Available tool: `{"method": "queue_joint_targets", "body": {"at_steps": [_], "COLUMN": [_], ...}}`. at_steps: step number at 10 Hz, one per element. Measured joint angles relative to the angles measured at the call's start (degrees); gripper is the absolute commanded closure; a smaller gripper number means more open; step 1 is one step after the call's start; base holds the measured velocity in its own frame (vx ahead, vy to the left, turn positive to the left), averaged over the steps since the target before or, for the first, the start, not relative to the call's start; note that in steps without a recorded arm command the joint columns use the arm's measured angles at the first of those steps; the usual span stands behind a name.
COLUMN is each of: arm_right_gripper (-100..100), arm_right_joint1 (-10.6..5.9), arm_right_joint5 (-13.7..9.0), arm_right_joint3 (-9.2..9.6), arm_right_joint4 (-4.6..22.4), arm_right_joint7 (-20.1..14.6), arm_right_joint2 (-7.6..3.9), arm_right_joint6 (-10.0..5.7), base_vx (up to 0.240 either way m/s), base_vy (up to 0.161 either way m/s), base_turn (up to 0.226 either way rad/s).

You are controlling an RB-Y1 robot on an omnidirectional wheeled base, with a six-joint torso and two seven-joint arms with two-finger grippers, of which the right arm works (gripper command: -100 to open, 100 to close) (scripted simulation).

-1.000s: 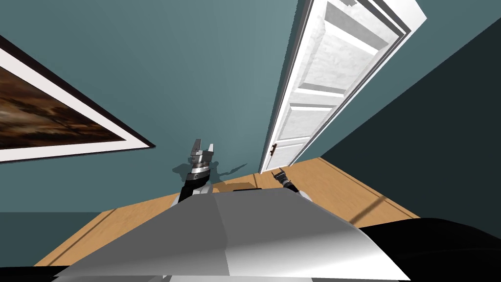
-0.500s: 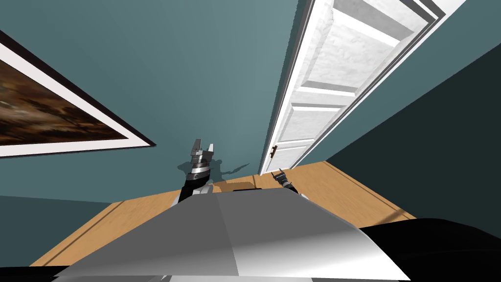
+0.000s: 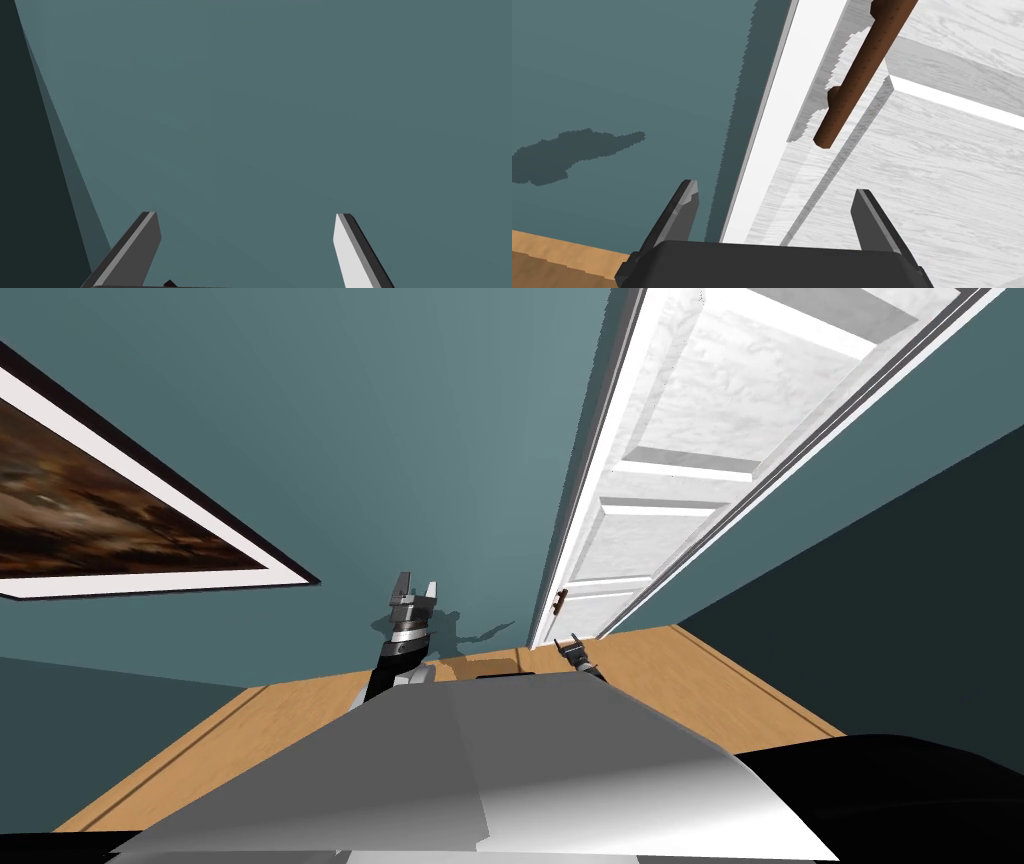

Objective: Pull the door open

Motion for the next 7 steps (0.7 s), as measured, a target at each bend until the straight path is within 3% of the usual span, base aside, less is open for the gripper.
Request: {"method": "queue_joint_targets", "body": {"at_steps": [7], "arm_right_gripper": [-100], "arm_right_joint1": [-0.62], "arm_right_joint5": [-8.1], "arm_right_joint3": [-1.89], "arm_right_joint4": [4.3], "arm_right_joint7": [2.8], "arm_right_joint2": [1.58], "arm_right_joint6": [5.32], "base_vx": [0.032], "base_vy": [-0.077], "base_turn": [0.074]}}
